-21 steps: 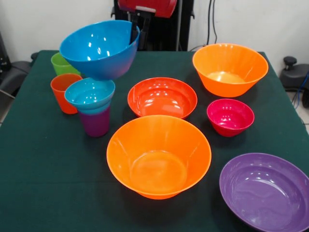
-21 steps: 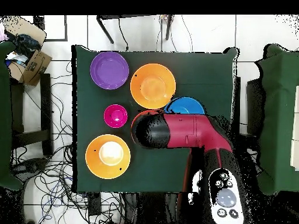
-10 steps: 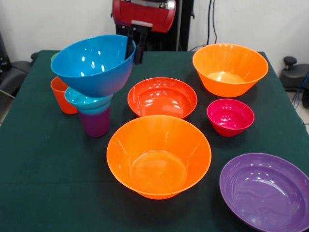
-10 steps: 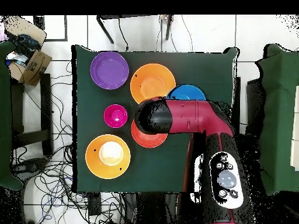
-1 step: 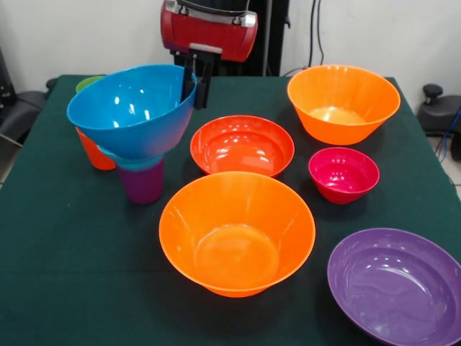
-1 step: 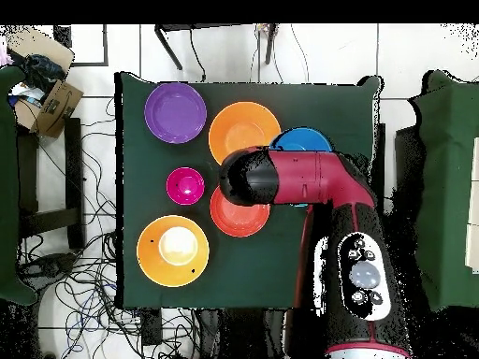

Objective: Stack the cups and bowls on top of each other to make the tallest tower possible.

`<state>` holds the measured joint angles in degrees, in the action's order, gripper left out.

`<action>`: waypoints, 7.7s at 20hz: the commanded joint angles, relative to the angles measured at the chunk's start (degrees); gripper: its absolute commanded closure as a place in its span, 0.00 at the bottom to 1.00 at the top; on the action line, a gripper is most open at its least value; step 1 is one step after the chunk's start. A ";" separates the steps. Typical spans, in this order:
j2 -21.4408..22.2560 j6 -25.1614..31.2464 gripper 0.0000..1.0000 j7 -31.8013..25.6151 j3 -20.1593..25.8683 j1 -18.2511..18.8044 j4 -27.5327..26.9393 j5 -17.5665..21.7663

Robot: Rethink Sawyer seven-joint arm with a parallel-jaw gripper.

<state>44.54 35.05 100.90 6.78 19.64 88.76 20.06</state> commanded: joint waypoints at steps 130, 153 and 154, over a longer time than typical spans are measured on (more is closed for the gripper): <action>4.25 -1.74 0.00 1.58 -4.04 -2.82 10.23 -1.53; 4.92 5.20 0.00 3.29 -1.09 -6.05 3.49 -8.75; 4.78 5.14 0.00 3.41 -1.19 -6.20 3.27 -8.90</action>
<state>51.05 34.37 100.90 0.36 15.24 94.04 13.08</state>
